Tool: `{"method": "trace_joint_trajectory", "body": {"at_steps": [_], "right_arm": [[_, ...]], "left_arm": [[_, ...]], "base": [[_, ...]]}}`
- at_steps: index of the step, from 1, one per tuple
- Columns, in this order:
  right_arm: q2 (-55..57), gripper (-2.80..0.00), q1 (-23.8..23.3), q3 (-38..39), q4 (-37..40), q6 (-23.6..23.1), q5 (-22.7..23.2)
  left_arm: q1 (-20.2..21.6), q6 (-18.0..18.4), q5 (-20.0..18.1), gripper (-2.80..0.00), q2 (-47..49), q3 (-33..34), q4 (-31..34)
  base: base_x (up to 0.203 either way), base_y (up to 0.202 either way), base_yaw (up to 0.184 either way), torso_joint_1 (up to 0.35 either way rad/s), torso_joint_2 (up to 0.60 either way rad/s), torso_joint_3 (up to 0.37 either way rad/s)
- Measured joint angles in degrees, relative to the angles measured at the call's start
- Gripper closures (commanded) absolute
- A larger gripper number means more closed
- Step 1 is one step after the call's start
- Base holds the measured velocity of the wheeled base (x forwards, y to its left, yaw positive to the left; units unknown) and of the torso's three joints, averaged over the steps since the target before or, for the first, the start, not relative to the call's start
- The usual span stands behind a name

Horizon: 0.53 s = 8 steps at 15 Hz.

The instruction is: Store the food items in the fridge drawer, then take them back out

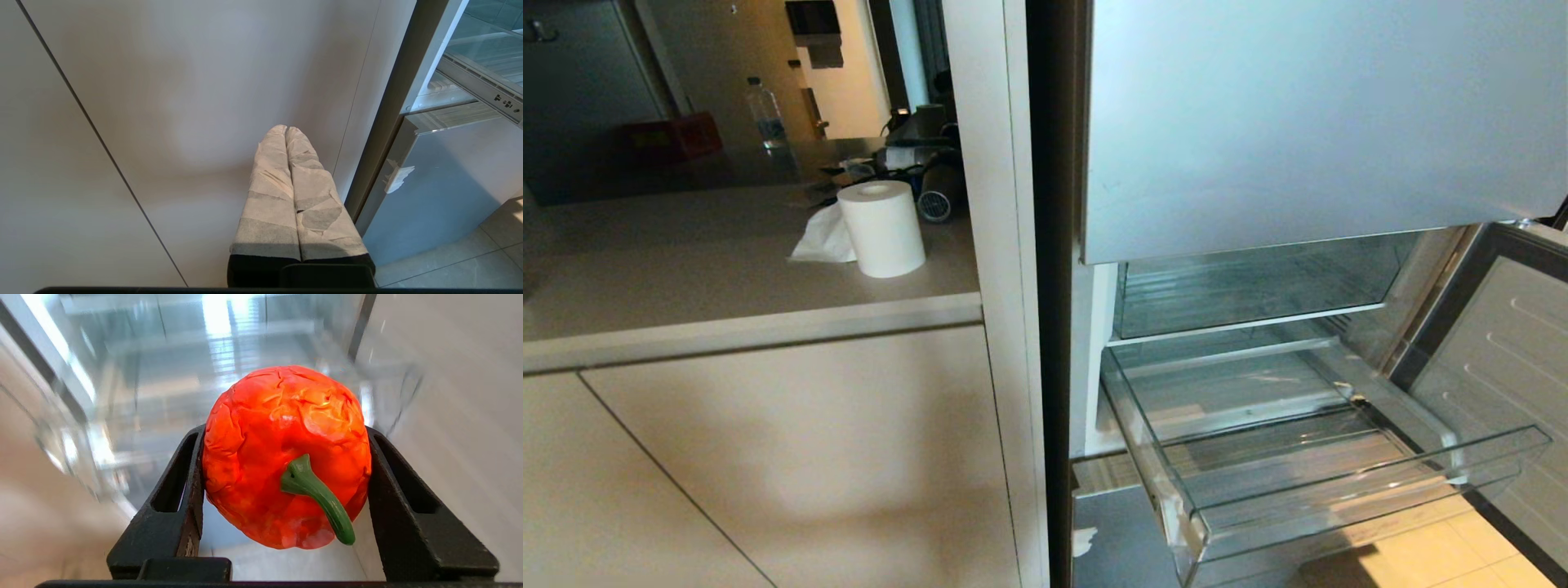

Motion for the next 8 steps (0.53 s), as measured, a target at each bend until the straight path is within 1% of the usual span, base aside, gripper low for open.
{"method": "trace_joint_trajectory", "body": {"at_steps": [1,3,5,6,8], "right_arm": [[-1.36,0.00,-0.11,2.48,-0.02,-0.17,0.59],[-2.95,0.00,-1.17,6.50,0.03,-0.34,4.35],[-4.45,0.00,-3.18,9.71,0.04,-0.47,8.25],[-5.39,0.00,-4.08,10.92,0.02,-0.36,9.20],[-6.87,0.00,-4.66,11.97,-0.67,-0.65,8.46]], "left_arm": [[0.00,0.01,0.00,0.00,0.00,0.00,0.01],[0.00,0.01,0.00,0.00,0.00,0.00,-0.01],[0.00,0.01,0.00,0.00,0.00,0.00,-0.01],[0.00,0.01,0.00,0.00,0.00,0.00,-0.01],[0.00,0.01,0.00,0.00,0.00,0.00,-0.01]], "base": [[0.000,0.000,0.000,0.000,0.00,0.000],[0.000,0.000,0.000,0.000,0.00,0.000],[0.000,0.000,0.000,0.000,0.00,0.000],[0.000,0.000,0.000,0.000,0.00,0.000],[0.000,0.000,0.000,0.000,0.00,0.000]]}}
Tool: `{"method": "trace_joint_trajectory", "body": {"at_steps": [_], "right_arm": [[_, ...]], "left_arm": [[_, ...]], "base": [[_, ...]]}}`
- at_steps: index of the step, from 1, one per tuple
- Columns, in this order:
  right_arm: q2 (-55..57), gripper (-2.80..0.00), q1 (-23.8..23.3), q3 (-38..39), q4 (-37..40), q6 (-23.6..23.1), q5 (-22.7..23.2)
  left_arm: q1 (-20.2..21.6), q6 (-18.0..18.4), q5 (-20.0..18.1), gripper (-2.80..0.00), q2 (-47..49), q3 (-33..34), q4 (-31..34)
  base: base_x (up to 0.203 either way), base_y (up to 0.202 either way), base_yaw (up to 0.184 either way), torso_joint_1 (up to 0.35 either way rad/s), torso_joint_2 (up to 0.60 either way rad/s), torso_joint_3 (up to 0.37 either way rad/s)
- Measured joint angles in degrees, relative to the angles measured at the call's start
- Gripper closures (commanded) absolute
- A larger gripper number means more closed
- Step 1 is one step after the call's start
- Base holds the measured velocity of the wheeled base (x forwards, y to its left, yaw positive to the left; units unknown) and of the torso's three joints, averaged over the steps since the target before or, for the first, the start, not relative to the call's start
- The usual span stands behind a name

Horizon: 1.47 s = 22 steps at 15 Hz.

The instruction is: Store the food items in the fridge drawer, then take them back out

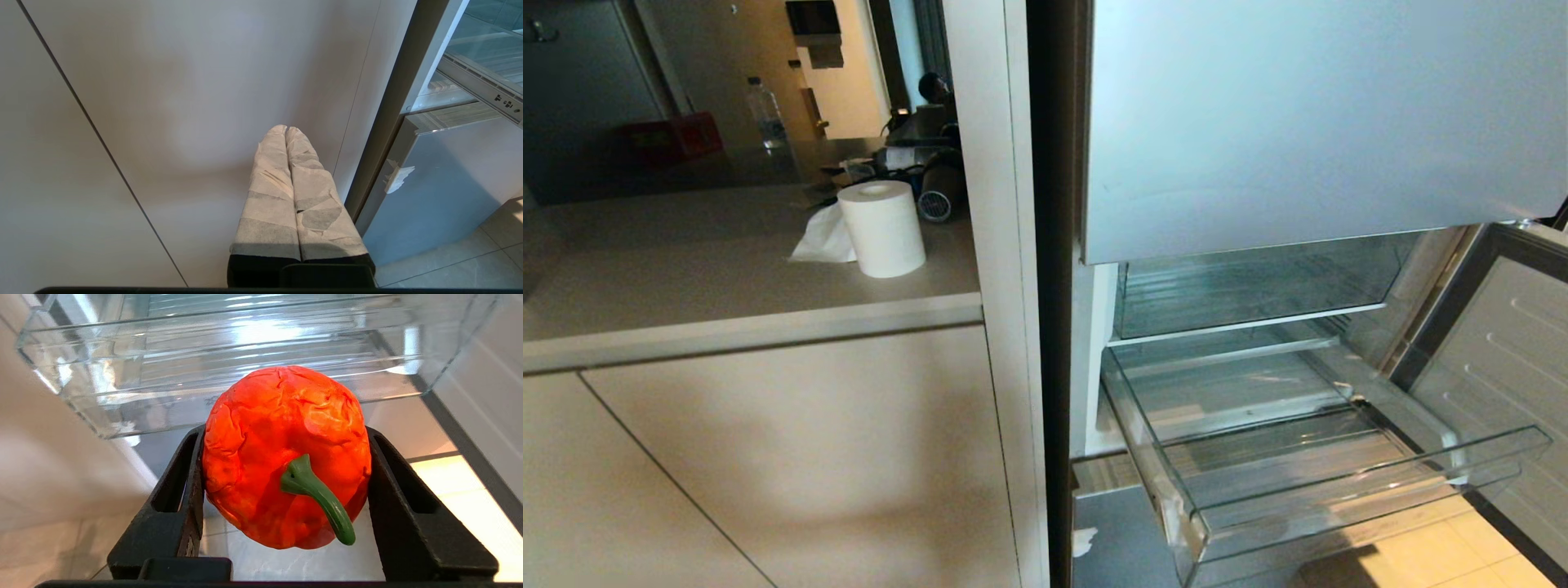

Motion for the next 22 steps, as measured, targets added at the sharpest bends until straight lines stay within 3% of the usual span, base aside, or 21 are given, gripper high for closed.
{"method": "trace_joint_trajectory", "body": {"at_steps": [5,14,22], "right_arm": [[-8.78,0.00,0.78,1.73,-0.63,-5.93,-3.12],[-11.92,0.00,0.98,2.18,-0.66,-4.80,-3.34],[-11.96,0.00,0.98,2.18,-0.60,-2.54,-3.66]], "left_arm": [[0.00,0.00,0.00,0.00,0.00,0.00,0.00],[0.00,0.00,0.00,0.00,0.00,0.00,-0.03],[0.00,-0.01,0.00,0.00,0.00,0.00,0.01]], "base": [[0.000,0.000,0.000,0.000,0.00,0.000],[0.001,0.000,-0.008,0.000,0.00,0.000],[0.000,0.007,-0.170,0.005,0.00,0.004]]}}
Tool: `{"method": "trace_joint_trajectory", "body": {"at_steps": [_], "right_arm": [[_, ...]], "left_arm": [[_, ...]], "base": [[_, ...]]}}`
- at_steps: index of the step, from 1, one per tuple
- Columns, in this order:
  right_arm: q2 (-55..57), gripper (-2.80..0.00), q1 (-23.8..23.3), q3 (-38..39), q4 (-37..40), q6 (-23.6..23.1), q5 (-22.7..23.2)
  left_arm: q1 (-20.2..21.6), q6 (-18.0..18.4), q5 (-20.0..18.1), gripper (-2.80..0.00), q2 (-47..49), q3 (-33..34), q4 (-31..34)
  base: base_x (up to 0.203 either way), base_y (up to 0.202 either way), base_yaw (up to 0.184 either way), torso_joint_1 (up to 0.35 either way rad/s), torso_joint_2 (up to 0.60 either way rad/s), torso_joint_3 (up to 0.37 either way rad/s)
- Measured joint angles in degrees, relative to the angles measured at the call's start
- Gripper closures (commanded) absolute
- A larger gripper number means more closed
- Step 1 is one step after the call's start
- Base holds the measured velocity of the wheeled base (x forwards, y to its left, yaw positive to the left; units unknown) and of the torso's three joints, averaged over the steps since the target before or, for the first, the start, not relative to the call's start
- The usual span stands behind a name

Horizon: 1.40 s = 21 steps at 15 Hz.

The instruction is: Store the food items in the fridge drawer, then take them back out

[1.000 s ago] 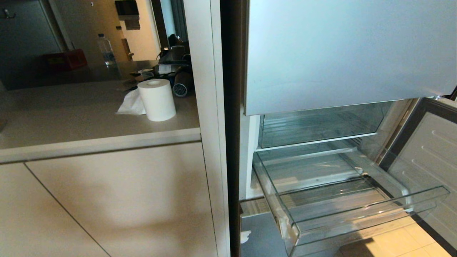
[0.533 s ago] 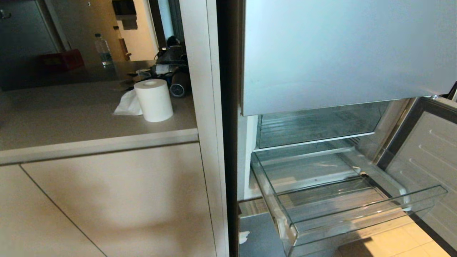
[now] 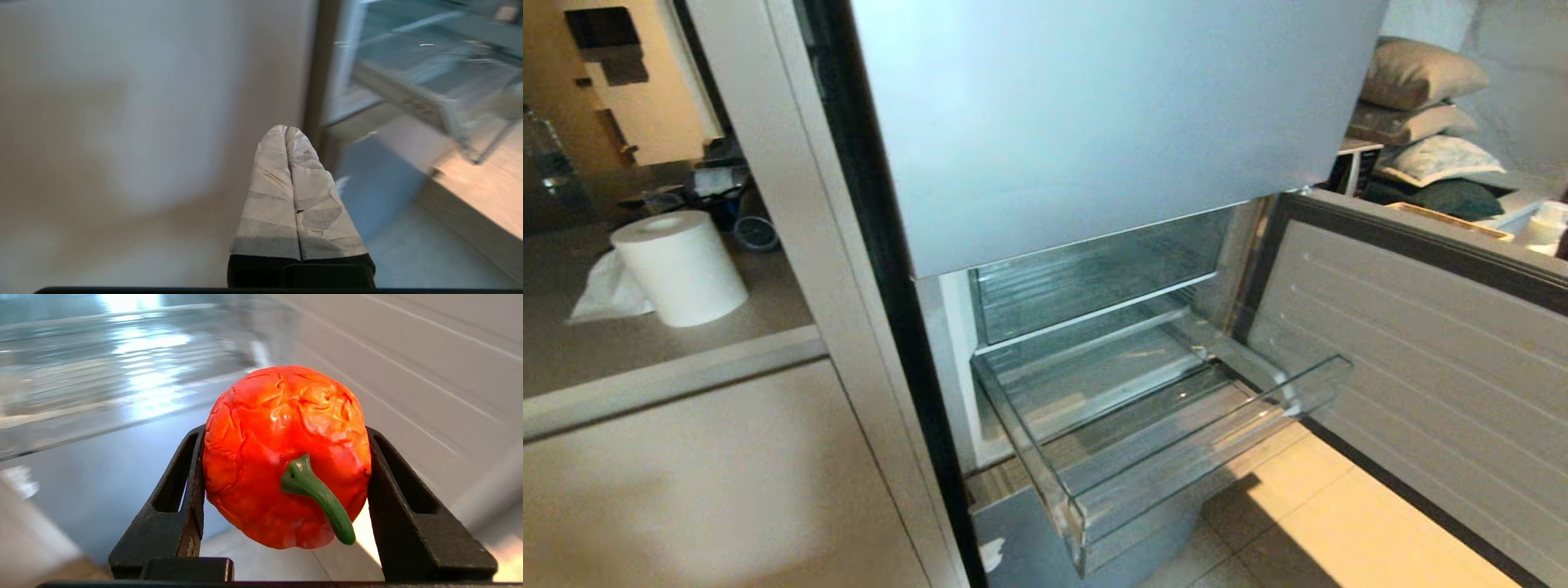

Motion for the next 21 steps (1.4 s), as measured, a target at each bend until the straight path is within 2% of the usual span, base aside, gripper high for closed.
{"method": "trace_joint_trajectory", "body": {"at_steps": [6,9,16,19,21], "right_arm": [[0.00,0.00,0.00,0.00,-0.02,0.57,-0.09],[0.00,0.00,0.00,0.00,-0.17,2.91,-0.66],[4.81,0.00,-0.41,-0.23,-2.55,5.07,-2.24],[13.51,0.00,-3.44,-3.94,-7.55,9.96,-5.14],[19.59,0.00,-8.70,-6.51,-11.16,12.52,-6.15]], "left_arm": [[0.00,0.01,-0.01,0.00,0.00,0.00,0.01],[0.00,0.01,-0.01,0.00,0.00,0.00,0.00],[0.02,0.01,0.00,0.00,0.00,0.00,0.00],[0.00,-0.01,0.00,0.00,0.00,0.00,-0.01],[0.00,0.01,0.00,0.00,0.00,0.00,-0.01]], "base": [[0.000,0.007,-0.175,0.003,0.00,0.003],[-0.001,0.008,-0.156,0.002,0.00,0.001],[0.000,0.002,-0.012,0.000,0.00,0.000],[0.000,0.000,0.000,0.000,0.00,0.000],[0.000,0.000,0.000,0.000,0.00,0.000]]}}
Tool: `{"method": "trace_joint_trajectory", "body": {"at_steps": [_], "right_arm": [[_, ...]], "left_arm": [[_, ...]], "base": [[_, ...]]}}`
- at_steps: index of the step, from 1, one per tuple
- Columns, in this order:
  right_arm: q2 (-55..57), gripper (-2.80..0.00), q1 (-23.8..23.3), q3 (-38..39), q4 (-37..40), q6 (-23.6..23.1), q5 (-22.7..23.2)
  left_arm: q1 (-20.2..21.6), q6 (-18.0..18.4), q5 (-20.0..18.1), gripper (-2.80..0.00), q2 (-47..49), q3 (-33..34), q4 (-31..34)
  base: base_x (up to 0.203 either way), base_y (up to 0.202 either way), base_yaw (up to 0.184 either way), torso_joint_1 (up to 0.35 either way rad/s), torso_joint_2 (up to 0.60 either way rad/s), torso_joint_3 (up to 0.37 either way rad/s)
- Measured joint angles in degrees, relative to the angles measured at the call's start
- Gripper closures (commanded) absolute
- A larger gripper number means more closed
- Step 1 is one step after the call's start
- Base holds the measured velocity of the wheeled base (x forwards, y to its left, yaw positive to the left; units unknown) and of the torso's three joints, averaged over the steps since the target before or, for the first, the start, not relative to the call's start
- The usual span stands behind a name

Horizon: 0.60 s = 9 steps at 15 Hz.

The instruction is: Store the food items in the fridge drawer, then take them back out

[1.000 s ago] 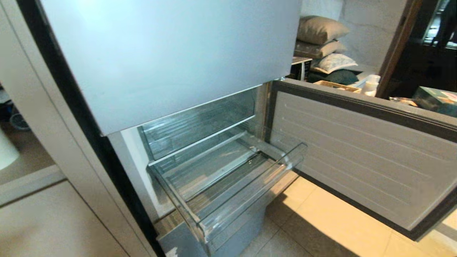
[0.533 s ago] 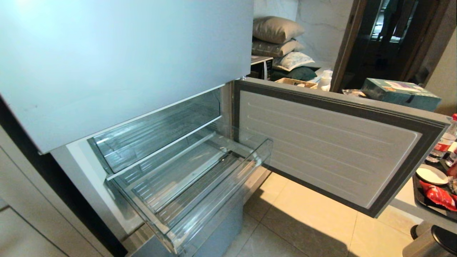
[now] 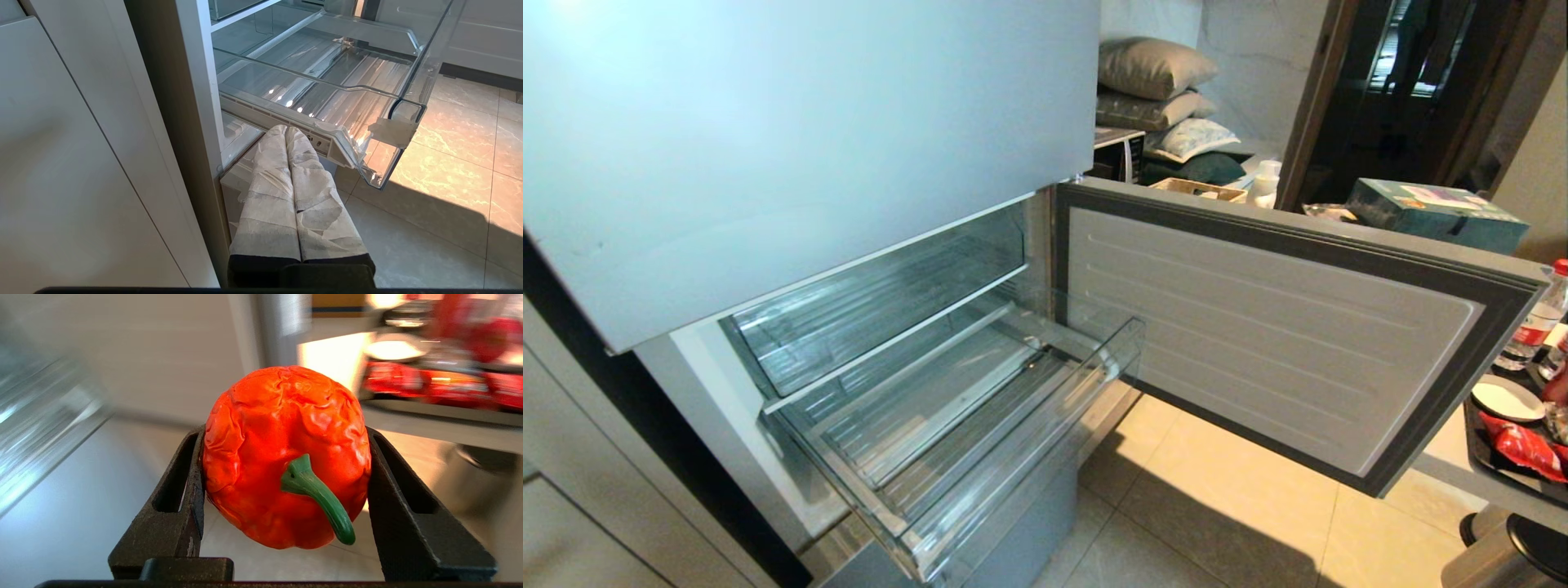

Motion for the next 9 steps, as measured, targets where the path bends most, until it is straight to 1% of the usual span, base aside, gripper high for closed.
{"method": "trace_joint_trajectory", "body": {"at_steps": [3,5,6,8,9], "right_arm": [[6.23,0.00,-6.63,-1.50,-4.58,0.50,-0.15],[10.76,0.00,-13.33,-1.61,-6.16,0.32,0.22],[13.00,0.00,-15.78,-1.36,-6.89,0.12,0.16],[15.62,0.00,-17.81,-1.09,-7.05,0.00,-0.78],[16.60,0.00,-18.53,-1.10,-7.08,0.03,-2.03]], "left_arm": [[0.00,0.00,-0.02,0.00,0.00,0.00,0.00],[-0.02,0.00,0.00,0.00,0.00,0.00,0.02],[-0.02,0.00,-0.02,0.00,0.00,0.00,0.00],[0.00,0.00,0.00,0.00,0.00,0.00,0.02],[-0.01,0.00,0.00,0.00,0.00,0.00,0.01]], "base": [[0.000,0.000,0.000,0.000,0.00,0.000],[0.000,0.000,0.000,0.000,0.00,0.000],[0.000,0.000,0.000,0.000,0.00,0.000],[0.000,0.000,0.000,0.000,0.00,0.000],[0.000,0.000,0.000,0.000,0.00,0.000]]}}
